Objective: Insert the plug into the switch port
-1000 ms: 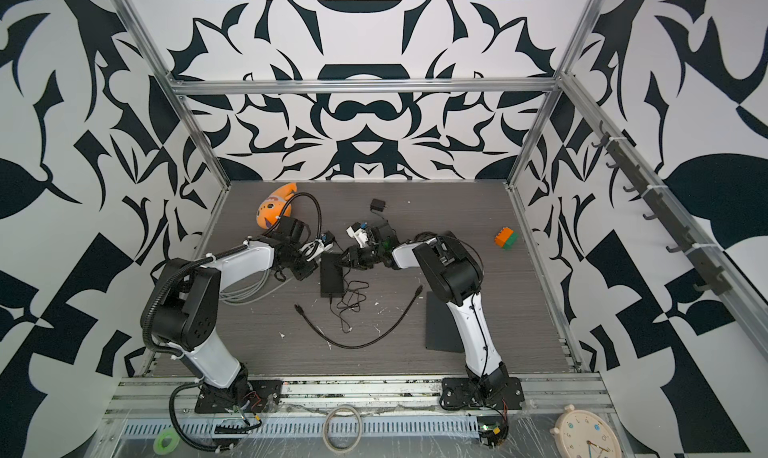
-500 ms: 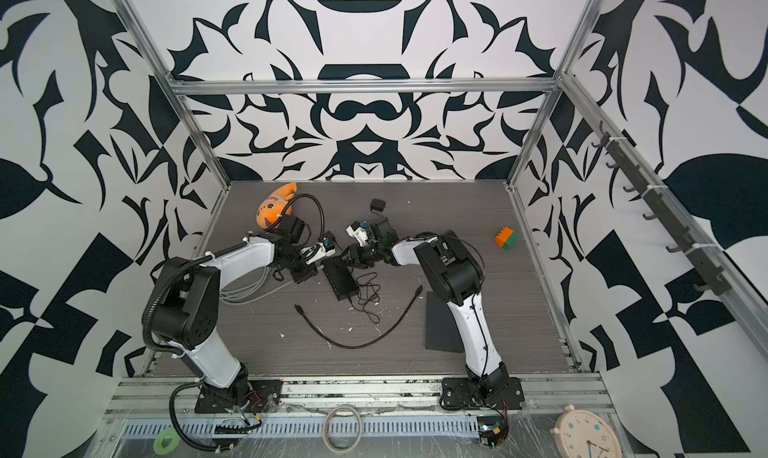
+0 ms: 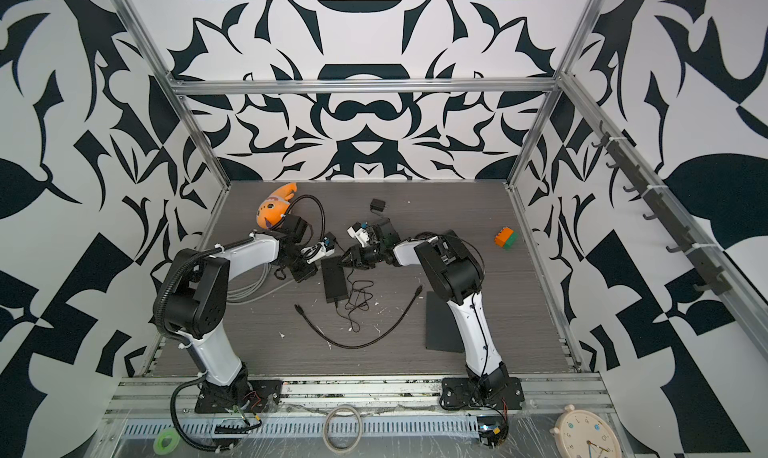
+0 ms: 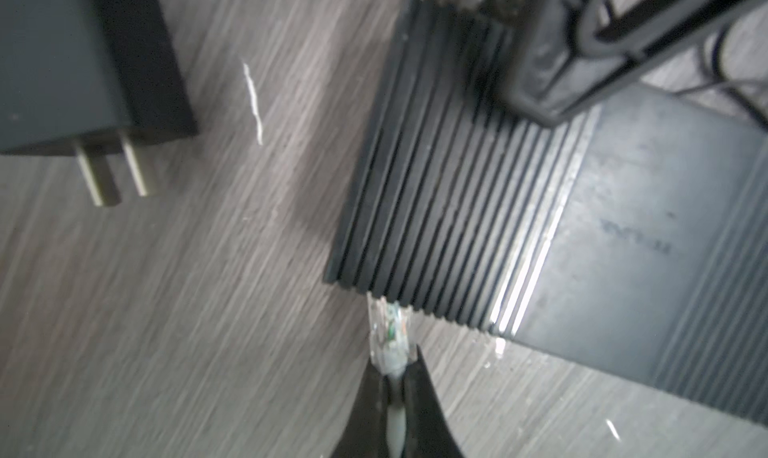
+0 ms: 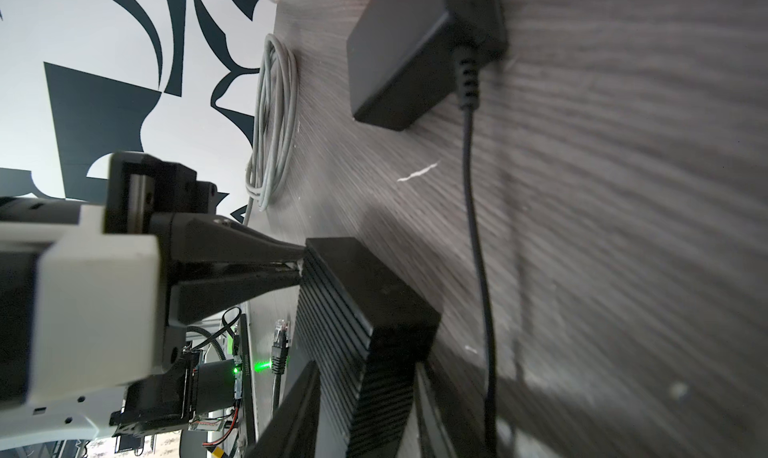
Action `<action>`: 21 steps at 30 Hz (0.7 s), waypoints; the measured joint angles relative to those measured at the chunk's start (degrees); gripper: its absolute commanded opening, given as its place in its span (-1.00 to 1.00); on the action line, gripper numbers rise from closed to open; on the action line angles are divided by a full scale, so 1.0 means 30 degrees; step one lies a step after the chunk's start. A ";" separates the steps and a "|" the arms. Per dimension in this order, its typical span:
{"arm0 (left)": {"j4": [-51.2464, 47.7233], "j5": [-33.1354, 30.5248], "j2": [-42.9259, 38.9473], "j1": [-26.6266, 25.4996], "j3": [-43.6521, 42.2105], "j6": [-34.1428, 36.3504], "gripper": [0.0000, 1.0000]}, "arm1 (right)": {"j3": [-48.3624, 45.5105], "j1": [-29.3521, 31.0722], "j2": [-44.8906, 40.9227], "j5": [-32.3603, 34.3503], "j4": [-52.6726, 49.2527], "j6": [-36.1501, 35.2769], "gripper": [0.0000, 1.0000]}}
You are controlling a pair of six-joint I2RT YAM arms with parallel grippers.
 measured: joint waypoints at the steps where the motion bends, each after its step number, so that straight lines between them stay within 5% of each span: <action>1: 0.0044 0.0000 0.0000 0.0007 0.0000 0.0036 -1.00 | 0.0000 -0.0007 0.0036 -0.0058 0.0036 0.0000 -0.18; 21: -0.3337 0.0532 -0.0415 0.1770 0.1719 0.3162 -1.00 | 0.0750 -0.0248 -0.0262 0.0692 -0.2390 -0.0984 -0.15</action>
